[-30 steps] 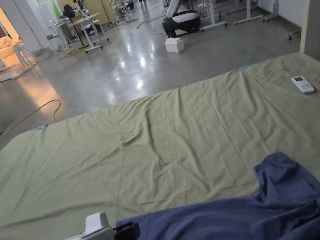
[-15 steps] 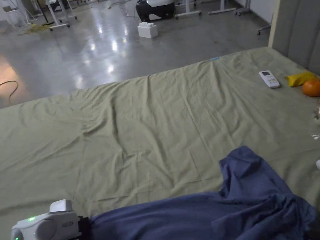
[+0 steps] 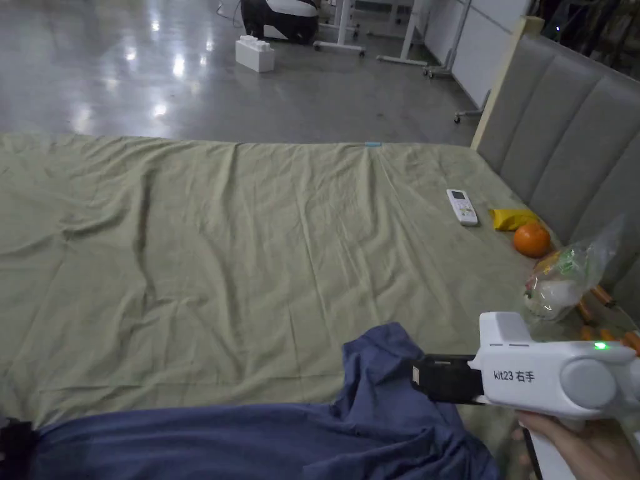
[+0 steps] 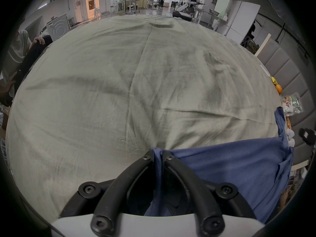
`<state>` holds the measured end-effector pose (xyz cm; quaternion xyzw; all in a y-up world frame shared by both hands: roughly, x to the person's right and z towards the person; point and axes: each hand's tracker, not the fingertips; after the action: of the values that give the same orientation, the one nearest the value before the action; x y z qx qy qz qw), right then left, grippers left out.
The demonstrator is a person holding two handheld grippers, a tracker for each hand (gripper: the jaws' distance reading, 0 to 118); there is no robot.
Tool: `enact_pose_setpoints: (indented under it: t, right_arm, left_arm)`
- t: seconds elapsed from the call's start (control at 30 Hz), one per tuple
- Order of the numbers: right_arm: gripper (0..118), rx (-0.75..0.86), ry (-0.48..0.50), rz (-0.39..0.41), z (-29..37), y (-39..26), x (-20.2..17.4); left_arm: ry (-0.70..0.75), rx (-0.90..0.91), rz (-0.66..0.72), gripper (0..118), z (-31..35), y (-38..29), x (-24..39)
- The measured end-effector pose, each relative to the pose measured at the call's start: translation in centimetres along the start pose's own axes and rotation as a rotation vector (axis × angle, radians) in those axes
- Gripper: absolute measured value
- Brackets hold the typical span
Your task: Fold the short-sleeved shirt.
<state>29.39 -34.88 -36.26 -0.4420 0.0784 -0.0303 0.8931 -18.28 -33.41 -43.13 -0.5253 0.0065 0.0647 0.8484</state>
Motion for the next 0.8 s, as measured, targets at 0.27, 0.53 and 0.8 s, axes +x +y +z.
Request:
enact_pose_setpoints:
  t: [0.27,0.53,0.8]
  right_arm:
    - [69,-0.232,-0.195,-0.013,-9.2,-1.0,4.1]
    - [0,-0.221,-0.144,0.112,-8.6,-1.2,-0.3]
    - [0,-0.006,-0.073,0.119,2.0,-1.8,-1.7]
  left_arm:
    - [-0.056,-0.006,0.039,8,0.5,0.5,-1.8]
    - [0.000,0.035,-0.041,8,0.0,-1.6,0.2]
    - [-0.175,0.218,-0.015,6,13.5,-5.7,-1.9]
